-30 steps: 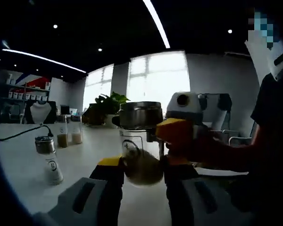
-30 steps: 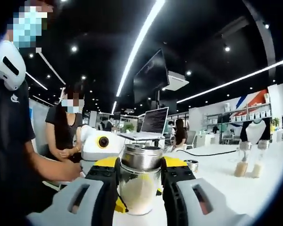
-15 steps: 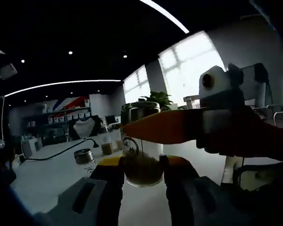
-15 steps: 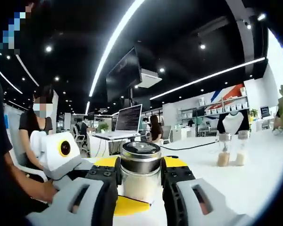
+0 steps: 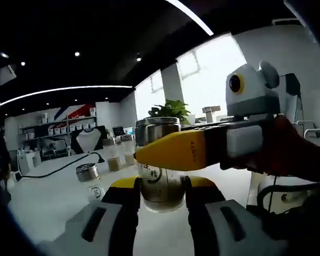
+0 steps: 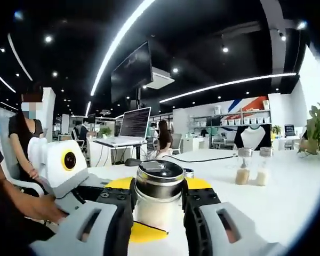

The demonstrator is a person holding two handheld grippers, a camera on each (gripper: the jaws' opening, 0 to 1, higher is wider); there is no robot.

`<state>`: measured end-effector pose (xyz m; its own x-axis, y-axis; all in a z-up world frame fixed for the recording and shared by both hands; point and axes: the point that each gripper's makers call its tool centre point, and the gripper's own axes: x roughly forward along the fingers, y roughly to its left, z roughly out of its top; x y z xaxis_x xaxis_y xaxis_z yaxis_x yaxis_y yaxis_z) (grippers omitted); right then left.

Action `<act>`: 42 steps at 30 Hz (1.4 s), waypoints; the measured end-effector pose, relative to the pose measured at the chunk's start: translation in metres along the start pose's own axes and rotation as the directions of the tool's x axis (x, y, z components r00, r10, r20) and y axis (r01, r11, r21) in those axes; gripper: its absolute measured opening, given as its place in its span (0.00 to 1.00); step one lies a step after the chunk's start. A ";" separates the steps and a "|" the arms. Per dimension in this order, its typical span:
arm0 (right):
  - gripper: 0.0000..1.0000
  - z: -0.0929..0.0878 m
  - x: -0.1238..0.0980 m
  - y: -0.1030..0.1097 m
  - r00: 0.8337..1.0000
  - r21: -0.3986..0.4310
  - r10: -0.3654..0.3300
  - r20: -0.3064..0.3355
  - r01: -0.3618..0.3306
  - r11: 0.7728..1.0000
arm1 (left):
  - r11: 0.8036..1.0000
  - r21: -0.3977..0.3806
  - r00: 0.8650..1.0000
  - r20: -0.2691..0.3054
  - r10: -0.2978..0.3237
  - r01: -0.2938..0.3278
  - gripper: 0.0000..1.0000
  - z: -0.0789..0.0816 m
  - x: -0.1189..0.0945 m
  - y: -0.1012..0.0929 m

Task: Rotate the seasoning bottle until the label or dispensing opening points toward the visible target arrow and the bottle remains upright within the marked orientation range

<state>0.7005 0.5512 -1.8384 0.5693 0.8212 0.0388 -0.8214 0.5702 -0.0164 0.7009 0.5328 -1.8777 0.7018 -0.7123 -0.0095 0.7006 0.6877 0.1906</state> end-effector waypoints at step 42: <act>0.32 0.004 -0.013 0.043 0.938 -0.018 0.342 0.061 -0.342 0.940 | 0.985 -0.096 0.989 -0.024 -0.148 0.145 0.39 0.001 -0.002 -0.021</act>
<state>0.6578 0.5652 -1.8354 0.2506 0.9637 0.0917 -0.9657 0.2555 -0.0463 0.6842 0.5195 -1.8809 0.5934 -0.8026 -0.0607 0.8040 0.5875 0.0919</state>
